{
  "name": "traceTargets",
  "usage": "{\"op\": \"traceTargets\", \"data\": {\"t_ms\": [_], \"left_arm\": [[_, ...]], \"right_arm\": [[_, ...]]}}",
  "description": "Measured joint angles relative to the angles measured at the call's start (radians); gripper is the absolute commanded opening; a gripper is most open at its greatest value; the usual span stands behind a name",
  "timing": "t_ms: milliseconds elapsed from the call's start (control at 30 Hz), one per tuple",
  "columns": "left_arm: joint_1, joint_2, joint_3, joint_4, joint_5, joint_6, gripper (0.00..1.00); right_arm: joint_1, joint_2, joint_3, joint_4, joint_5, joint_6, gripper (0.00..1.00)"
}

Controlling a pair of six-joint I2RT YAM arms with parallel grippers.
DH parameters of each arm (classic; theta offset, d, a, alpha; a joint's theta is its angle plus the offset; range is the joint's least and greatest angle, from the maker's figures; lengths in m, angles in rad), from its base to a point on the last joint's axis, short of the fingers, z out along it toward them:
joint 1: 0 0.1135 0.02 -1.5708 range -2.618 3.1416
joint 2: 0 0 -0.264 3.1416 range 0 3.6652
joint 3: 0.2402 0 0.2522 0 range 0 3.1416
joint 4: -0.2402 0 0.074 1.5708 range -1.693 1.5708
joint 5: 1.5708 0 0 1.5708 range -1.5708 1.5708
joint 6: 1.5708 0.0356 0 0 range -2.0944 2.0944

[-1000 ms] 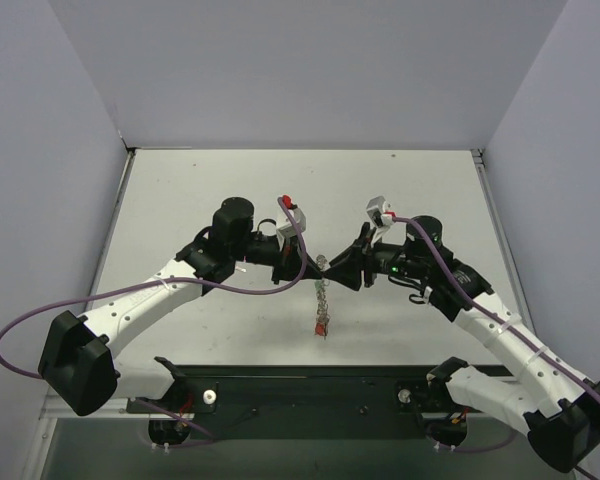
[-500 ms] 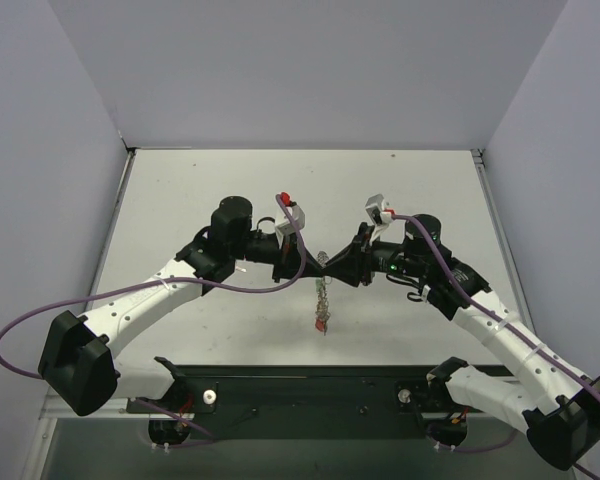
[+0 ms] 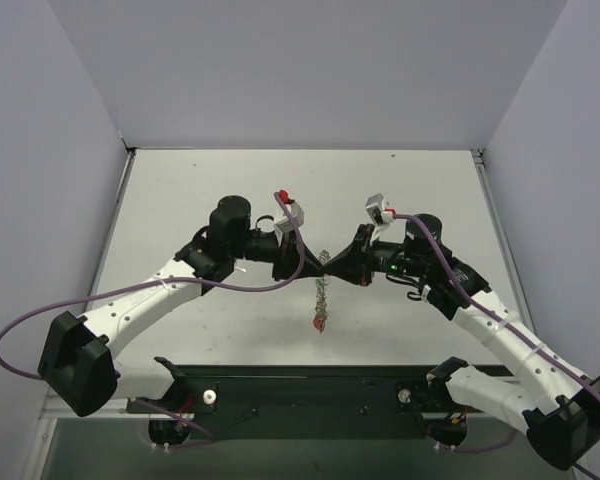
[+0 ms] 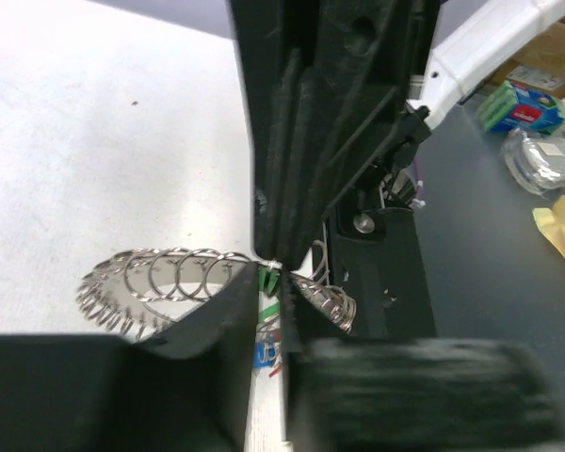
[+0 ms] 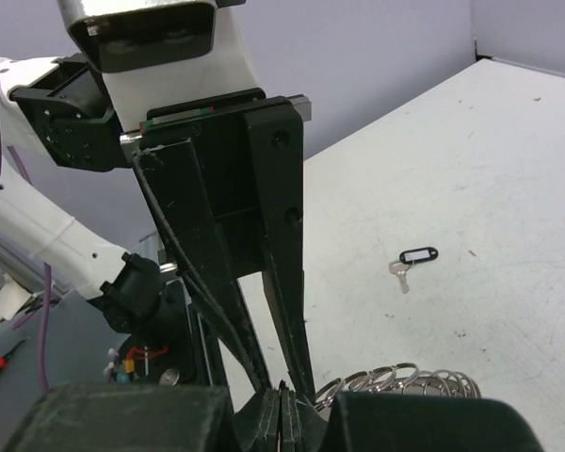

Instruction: Put the keys on the keyring

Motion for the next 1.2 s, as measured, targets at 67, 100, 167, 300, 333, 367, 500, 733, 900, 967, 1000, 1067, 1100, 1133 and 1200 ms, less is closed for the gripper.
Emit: {"op": "traceTargets", "data": {"t_ms": [67, 100, 167, 300, 333, 367, 500, 733, 900, 967, 1000, 1067, 1100, 1133, 1200], "left_arm": [[0.001, -0.006, -0.006, 0.005, -0.019, 0.002, 0.55], [0.002, -0.014, -0.013, 0.008, -0.032, 0.001, 0.59], [0.003, -0.043, -0.031, 0.018, -0.068, -0.003, 0.64], [0.028, -0.135, -0.075, 0.051, -0.123, -0.023, 0.65], [0.044, -0.156, -0.084, 0.065, -0.126, -0.031, 0.65], [0.061, -0.172, -0.092, 0.082, -0.126, -0.040, 0.64], [0.106, -0.182, -0.095, 0.116, -0.111, -0.072, 0.57], [0.106, -0.087, -0.037, 0.047, -0.006, -0.074, 0.49], [0.093, -0.052, 0.000, 0.000, 0.059, -0.069, 0.45], [0.085, -0.049, 0.012, -0.022, 0.076, -0.059, 0.43], [0.081, -0.046, 0.018, -0.029, 0.080, -0.055, 0.43], [0.071, -0.037, 0.035, -0.053, 0.088, -0.041, 0.43], [0.066, -0.032, 0.043, -0.065, 0.092, -0.034, 0.43], [0.061, -0.027, 0.051, -0.077, 0.095, -0.026, 0.43], [0.051, -0.017, 0.063, -0.103, 0.103, -0.010, 0.42]], "right_arm": [[0.000, 0.000, 0.000, -0.001, 0.000, 0.002, 0.00], [0.000, 0.000, 0.000, -0.002, 0.000, 0.002, 0.00], [0.000, 0.000, 0.000, -0.011, 0.000, 0.001, 0.00], [-0.001, 0.000, 0.000, -0.026, -0.003, -0.003, 0.00], [-0.002, 0.000, 0.000, -0.030, -0.005, -0.005, 0.00], [-0.002, 0.000, 0.000, -0.038, -0.010, -0.010, 0.00], [-0.003, 0.015, 0.021, -0.088, -0.040, -0.038, 0.00], [-0.003, 0.101, 0.126, -0.192, -0.125, -0.112, 0.00], [-0.003, 0.134, 0.183, -0.266, -0.151, -0.166, 0.00], [-0.003, 0.140, 0.196, -0.283, -0.155, -0.183, 0.00], [-0.003, 0.140, 0.199, -0.289, -0.156, -0.189, 0.00], [-0.003, 0.141, 0.203, -0.301, -0.158, -0.197, 0.00], [-0.003, 0.142, 0.204, -0.303, -0.158, -0.202, 0.00], [-0.003, 0.144, 0.206, -0.306, -0.158, -0.205, 0.00], [-0.003, 0.151, 0.210, -0.312, -0.158, -0.211, 0.00]]}}
